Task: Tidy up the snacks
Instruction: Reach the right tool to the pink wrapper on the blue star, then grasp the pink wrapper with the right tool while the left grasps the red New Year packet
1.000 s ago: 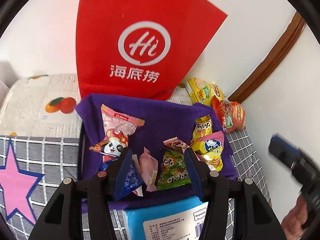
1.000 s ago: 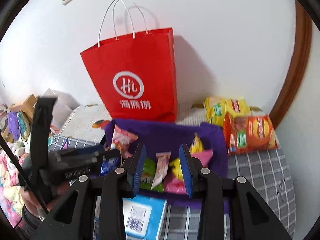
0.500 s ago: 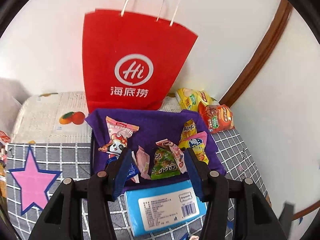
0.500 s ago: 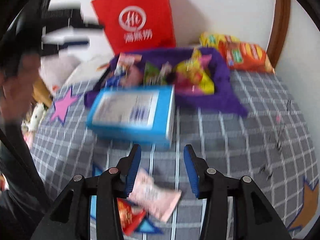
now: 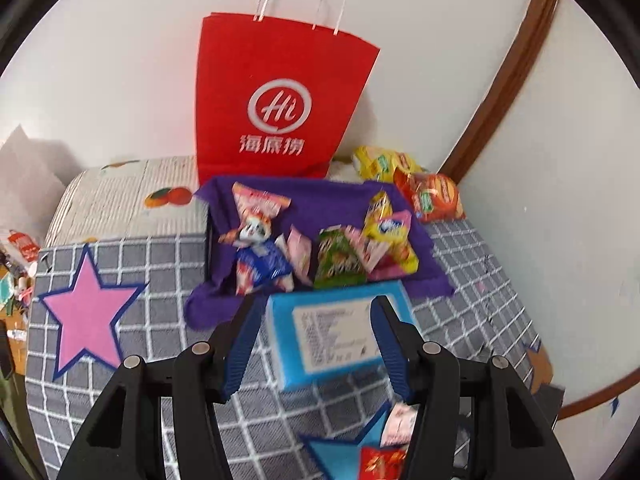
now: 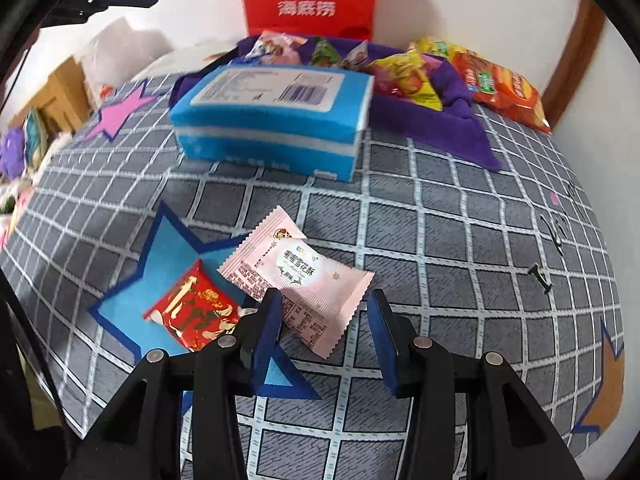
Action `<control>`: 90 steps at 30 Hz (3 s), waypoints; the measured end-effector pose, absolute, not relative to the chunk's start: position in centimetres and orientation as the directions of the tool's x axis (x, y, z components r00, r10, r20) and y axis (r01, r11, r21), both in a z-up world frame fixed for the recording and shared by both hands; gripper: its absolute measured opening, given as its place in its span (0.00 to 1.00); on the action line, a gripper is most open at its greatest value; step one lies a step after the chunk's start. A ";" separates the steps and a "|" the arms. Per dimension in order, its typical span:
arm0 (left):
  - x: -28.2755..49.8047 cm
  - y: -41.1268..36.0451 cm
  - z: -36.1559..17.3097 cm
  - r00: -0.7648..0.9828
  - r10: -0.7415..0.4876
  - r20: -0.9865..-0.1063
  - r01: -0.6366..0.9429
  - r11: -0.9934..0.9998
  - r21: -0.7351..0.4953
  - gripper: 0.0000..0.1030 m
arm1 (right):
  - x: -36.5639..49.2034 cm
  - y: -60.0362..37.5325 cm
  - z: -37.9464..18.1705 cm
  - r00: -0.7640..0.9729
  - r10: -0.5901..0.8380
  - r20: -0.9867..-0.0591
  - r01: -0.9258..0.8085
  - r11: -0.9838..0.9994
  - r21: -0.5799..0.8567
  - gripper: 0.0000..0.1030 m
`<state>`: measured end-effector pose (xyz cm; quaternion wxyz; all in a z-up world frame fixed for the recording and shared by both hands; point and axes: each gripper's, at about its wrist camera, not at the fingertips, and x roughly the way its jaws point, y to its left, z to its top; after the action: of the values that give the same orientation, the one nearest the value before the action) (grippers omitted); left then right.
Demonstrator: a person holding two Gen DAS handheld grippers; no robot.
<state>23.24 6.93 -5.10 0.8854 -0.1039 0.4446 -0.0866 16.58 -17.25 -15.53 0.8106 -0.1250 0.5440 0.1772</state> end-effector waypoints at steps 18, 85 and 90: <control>18.2 8.1 -8.9 0.534 -0.253 -0.807 0.067 0.964 -0.258 0.53 | 20.0 -13.2 -17.9 0.368 0.201 -0.908 -0.537 0.843 -0.032 0.65; 13.2 -2.7 -17.0 0.338 -0.369 -0.866 0.316 0.911 -0.265 0.53 | 15.7 -27.3 -13.9 0.584 0.221 -0.781 -0.143 0.975 0.169 0.20; 12.6 -4.6 -17.9 0.350 -0.303 -0.886 0.351 0.920 -0.176 0.58 | 14.5 -28.8 -14.1 0.585 0.216 -0.781 -0.139 0.976 0.165 0.20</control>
<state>12.55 -4.57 -17.91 0.8213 0.0226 0.5341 -0.1992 14.48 -28.78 -14.08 0.8893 0.0432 0.4442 0.0998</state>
